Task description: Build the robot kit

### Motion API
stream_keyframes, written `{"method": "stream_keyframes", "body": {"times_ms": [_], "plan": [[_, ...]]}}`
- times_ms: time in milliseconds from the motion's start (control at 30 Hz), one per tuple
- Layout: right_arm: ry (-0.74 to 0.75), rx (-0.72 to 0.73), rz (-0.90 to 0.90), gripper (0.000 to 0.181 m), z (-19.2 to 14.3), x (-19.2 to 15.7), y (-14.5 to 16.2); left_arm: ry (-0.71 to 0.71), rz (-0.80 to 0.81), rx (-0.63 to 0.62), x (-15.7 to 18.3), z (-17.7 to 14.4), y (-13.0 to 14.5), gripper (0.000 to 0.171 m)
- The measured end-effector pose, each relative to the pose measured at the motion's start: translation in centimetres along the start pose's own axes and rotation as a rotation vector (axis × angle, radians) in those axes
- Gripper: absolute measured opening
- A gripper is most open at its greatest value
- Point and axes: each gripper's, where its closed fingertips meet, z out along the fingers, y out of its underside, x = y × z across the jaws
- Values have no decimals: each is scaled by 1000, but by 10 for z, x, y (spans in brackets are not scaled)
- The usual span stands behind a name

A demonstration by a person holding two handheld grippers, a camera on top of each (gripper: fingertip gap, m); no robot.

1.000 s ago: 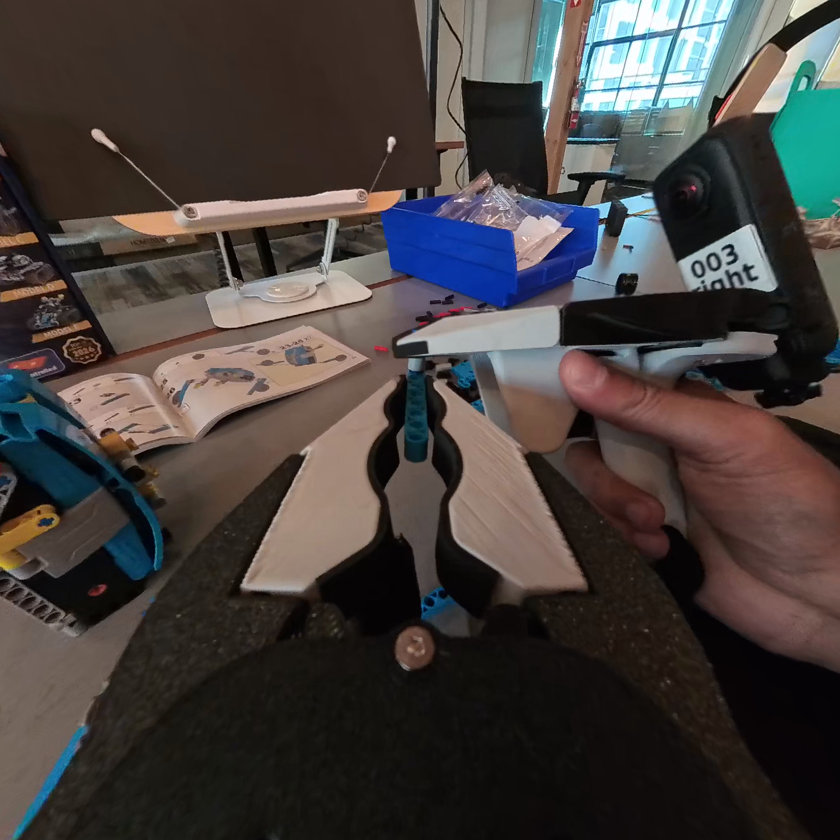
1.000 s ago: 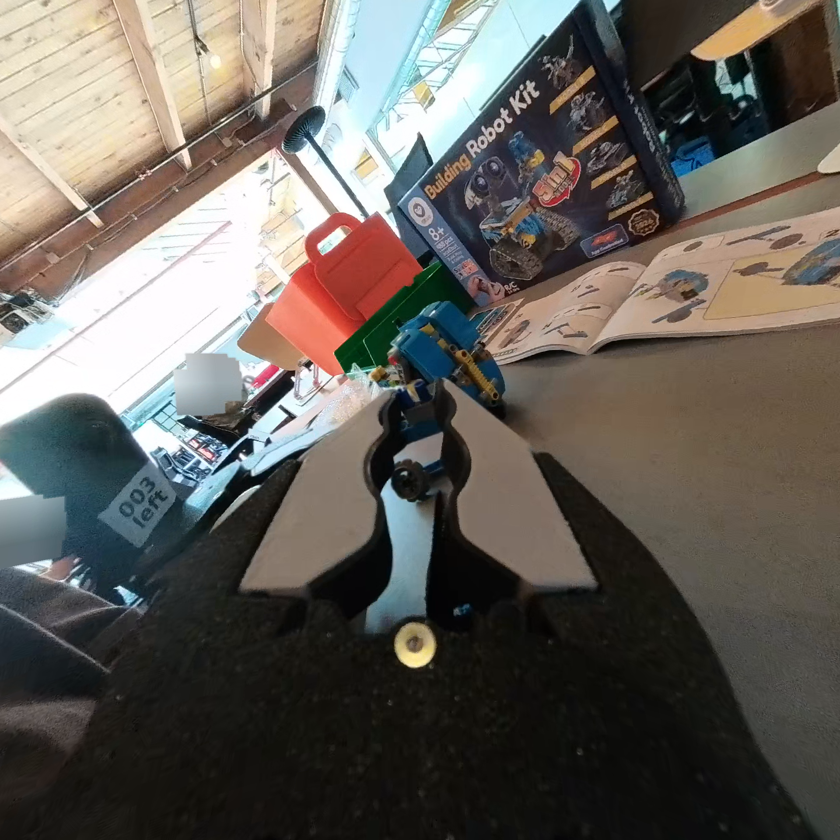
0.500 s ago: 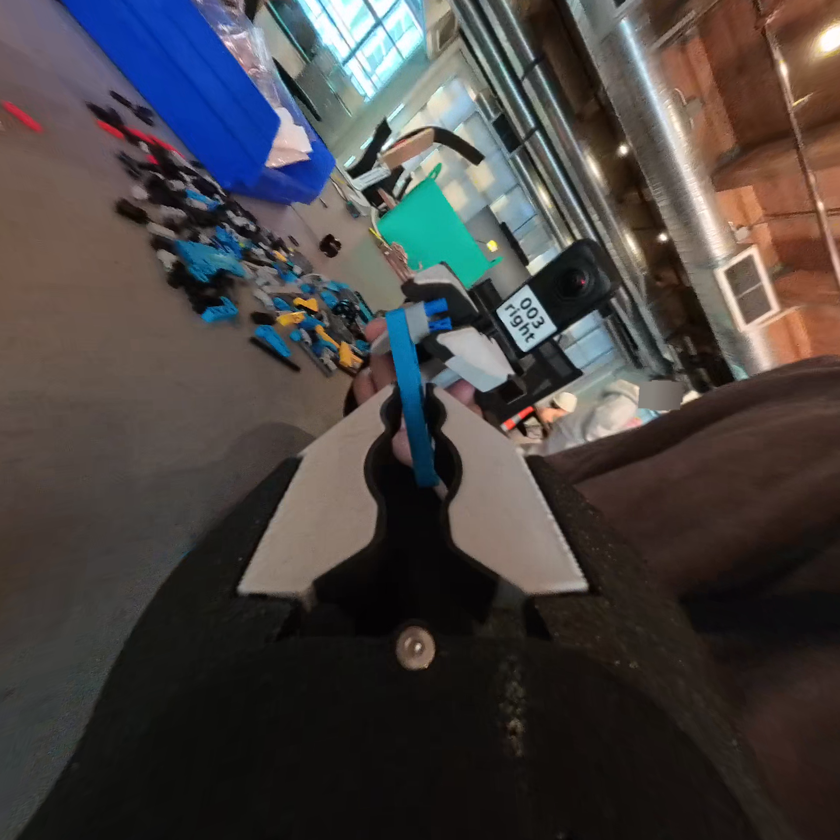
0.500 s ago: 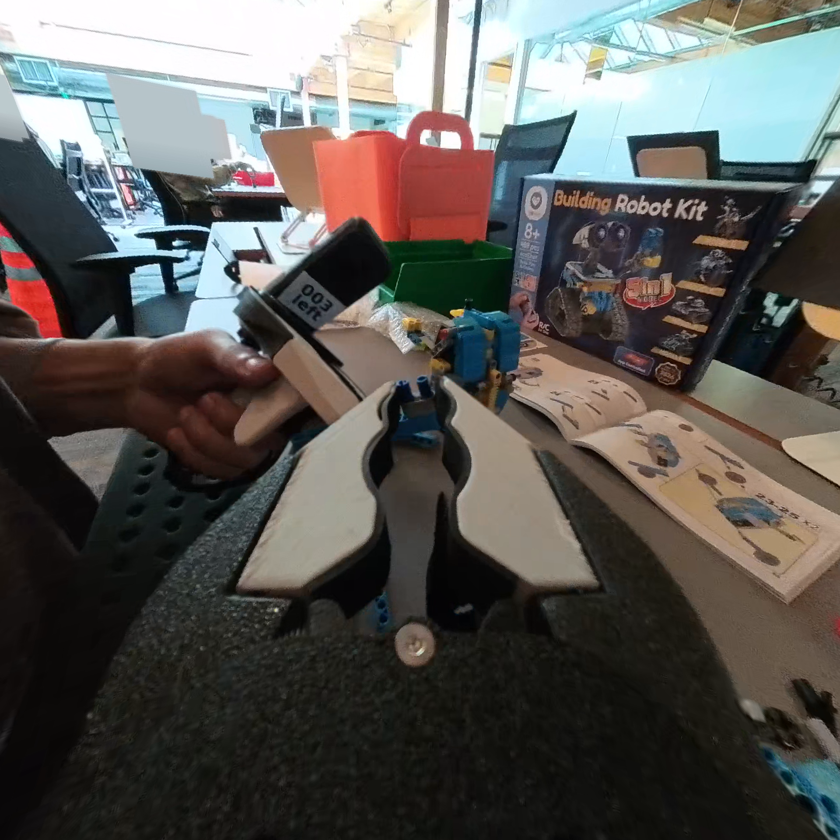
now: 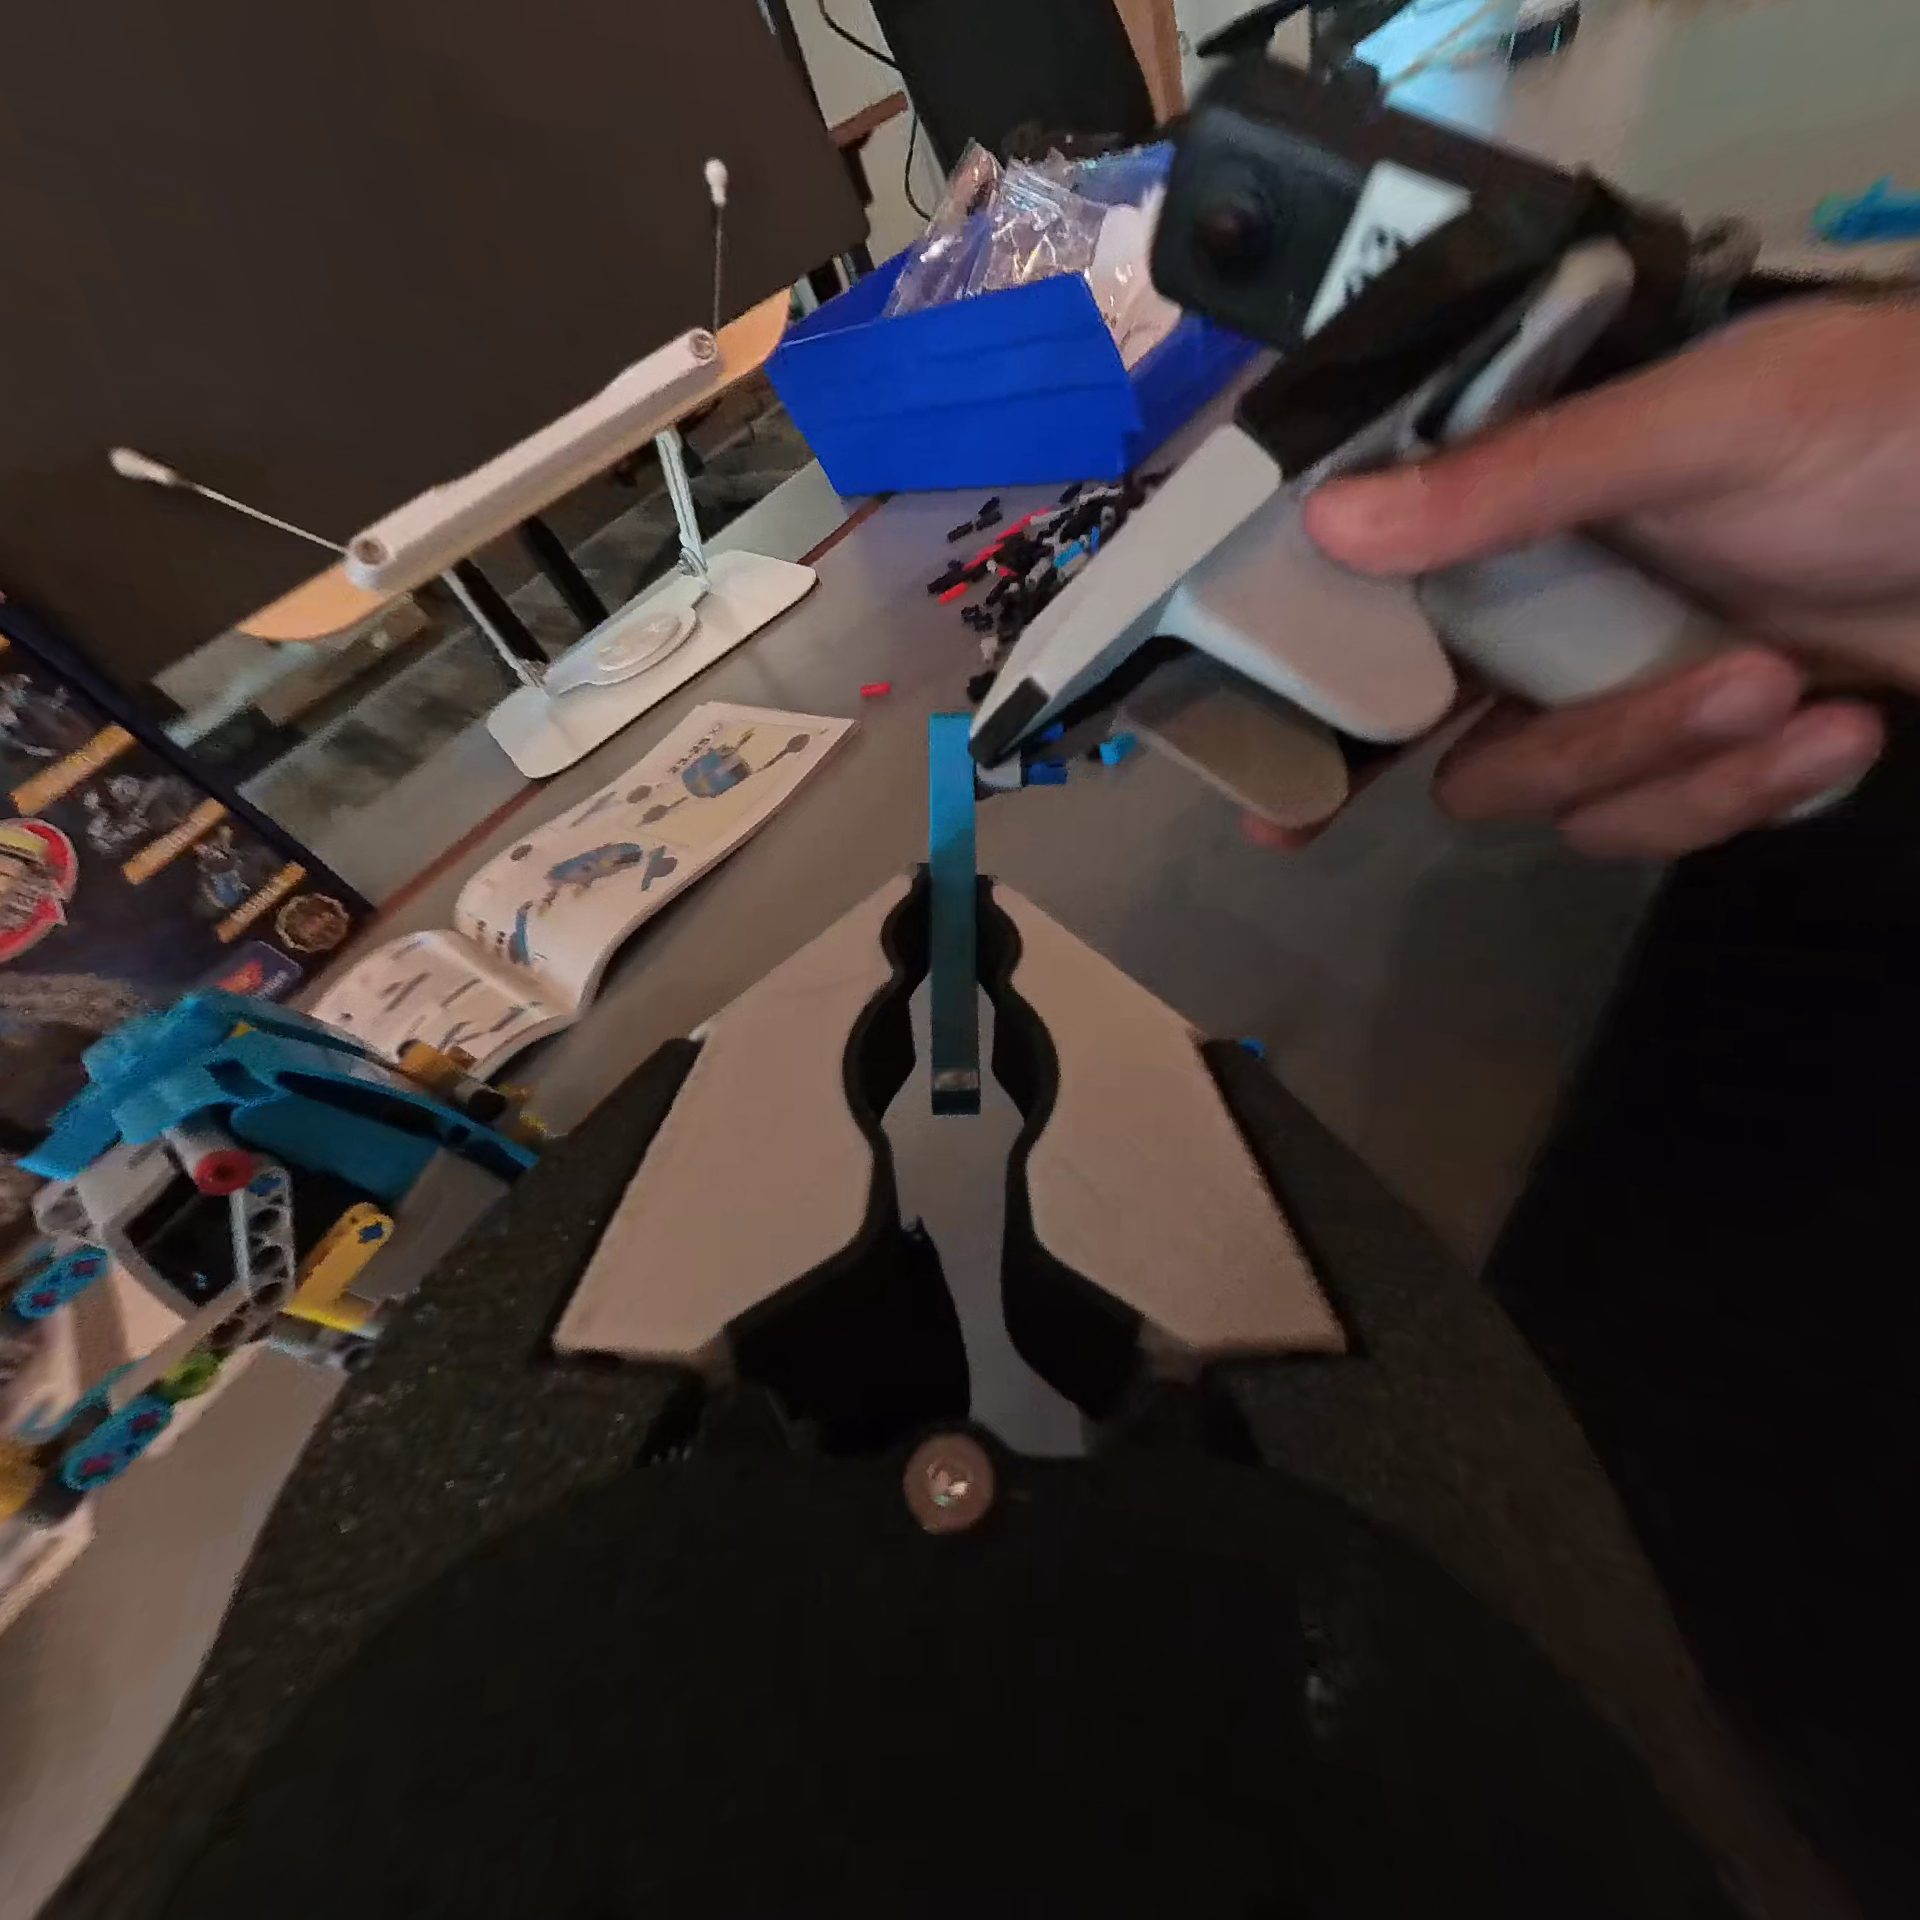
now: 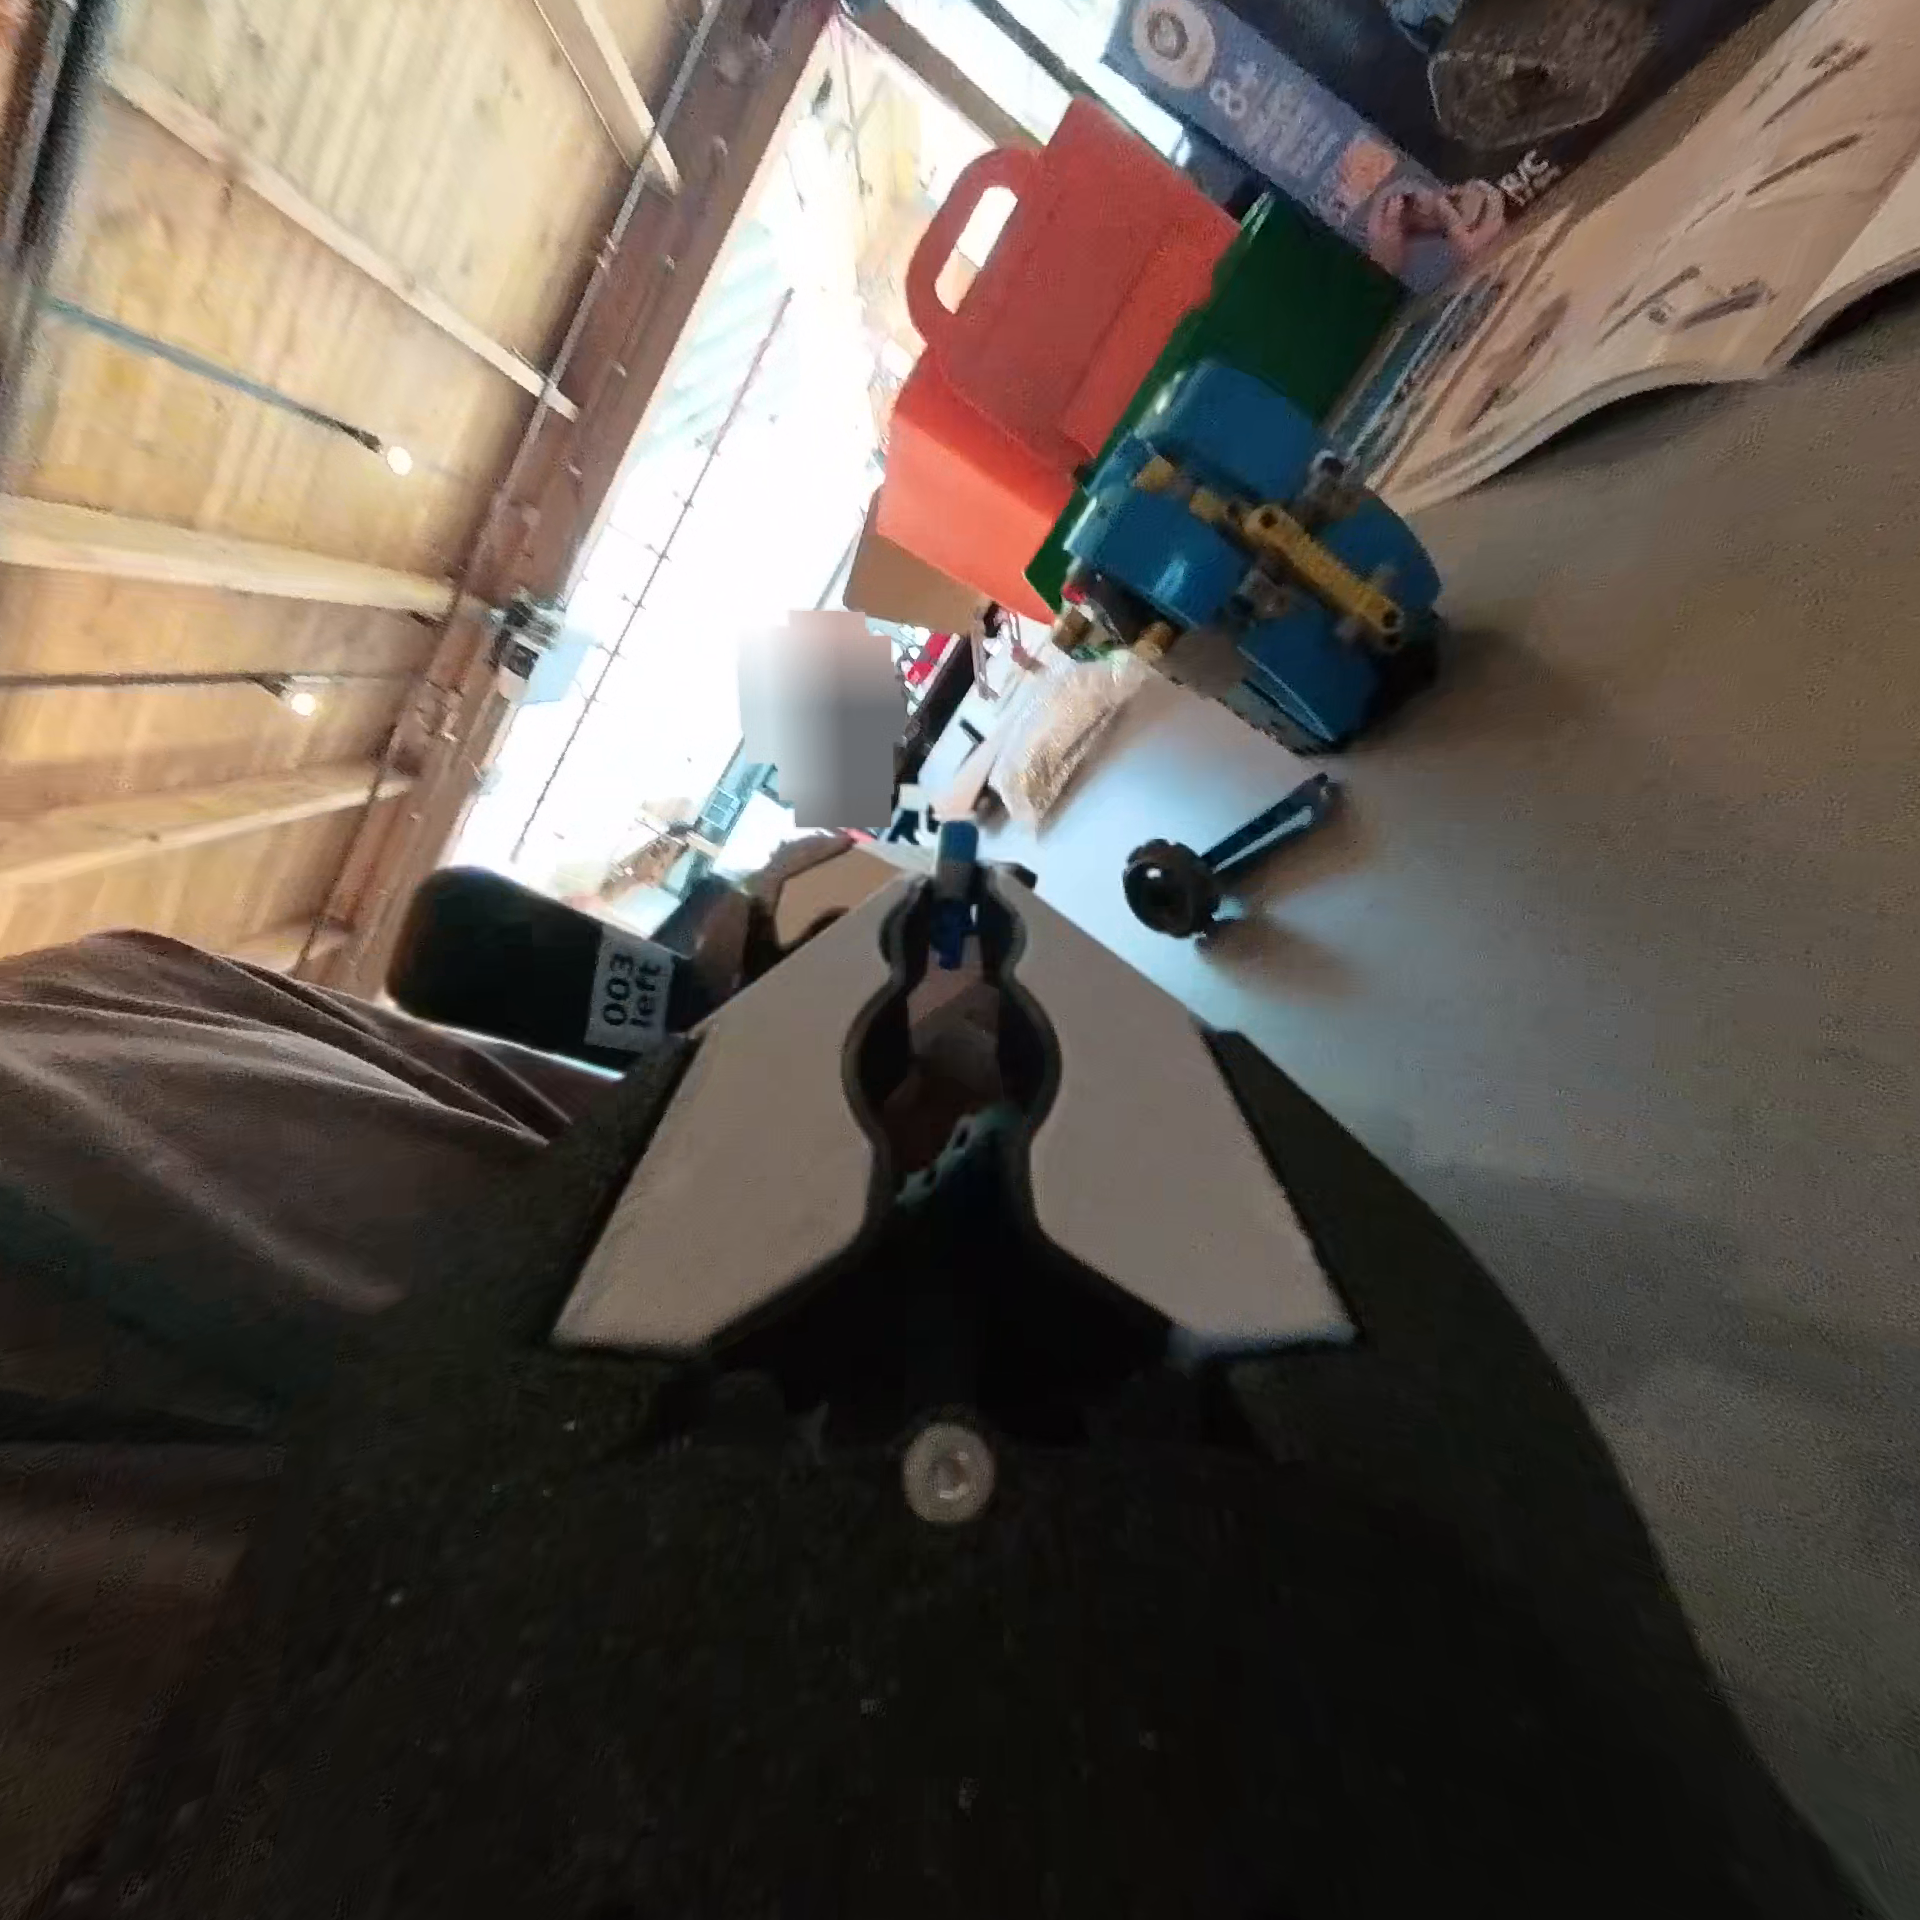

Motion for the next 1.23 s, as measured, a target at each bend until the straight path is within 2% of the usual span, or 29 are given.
{"method": "stream_keyframes", "body": {"times_ms": [100, 300, 367, 433, 667, 1100, 1233], "plan": [[82, -115, -48, 7, -2, 10, 11, -8, 90, -31, 4, 2, 10, 7], [161, -253, -201, 7, -4, 17, 18, -52, 144, -81, 6, 10, 14, 7], [155, -296, -193, 8, -5, 19, 22, -44, 107, -82, 6, 8, 15, 7], [102, -290, -128, 9, -3, 15, 24, -34, 4, -52, 3, 5, 11, 8], [92, -295, -133, 10, 12, 19, 20, -45, -219, -30, -14, 3, 14, 8], [130, -398, -211, 10, 32, 22, 12, -118, -365, 16, -37, -1, 17, 8], [147, -432, -237, 11, 31, 22, 12, -144, -344, 17, -38, -3, 17, 8]]}}
